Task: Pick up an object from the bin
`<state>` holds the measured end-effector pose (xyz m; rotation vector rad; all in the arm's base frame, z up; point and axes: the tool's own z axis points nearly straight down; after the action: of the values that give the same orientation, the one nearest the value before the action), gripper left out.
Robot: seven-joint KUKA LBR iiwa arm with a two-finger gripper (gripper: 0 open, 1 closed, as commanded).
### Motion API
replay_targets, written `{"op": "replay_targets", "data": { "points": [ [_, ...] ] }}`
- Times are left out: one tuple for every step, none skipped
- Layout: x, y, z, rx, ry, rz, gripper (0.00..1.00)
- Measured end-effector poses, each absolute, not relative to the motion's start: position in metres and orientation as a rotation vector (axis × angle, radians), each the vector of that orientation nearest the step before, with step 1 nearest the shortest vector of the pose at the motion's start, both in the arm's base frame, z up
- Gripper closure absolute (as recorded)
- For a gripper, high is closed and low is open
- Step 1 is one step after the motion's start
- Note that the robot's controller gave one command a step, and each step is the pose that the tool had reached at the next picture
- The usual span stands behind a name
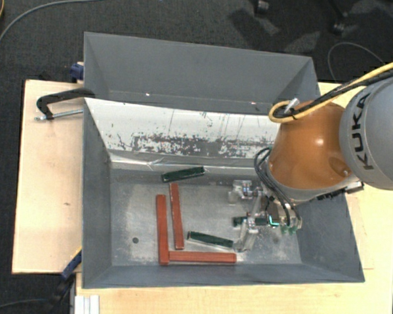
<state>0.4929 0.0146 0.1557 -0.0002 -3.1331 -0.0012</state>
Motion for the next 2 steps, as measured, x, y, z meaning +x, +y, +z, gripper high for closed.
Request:
{"op": "replay_targets", "data": {
  "points": [
    [0.5064, -0.0497, 0.069, -0.43, -3.107, 0.0, 0.0],
    [0.5075, -0.0487, 0.0705, -0.428, -3.111, -0.002, 1.0]
  ]
}}
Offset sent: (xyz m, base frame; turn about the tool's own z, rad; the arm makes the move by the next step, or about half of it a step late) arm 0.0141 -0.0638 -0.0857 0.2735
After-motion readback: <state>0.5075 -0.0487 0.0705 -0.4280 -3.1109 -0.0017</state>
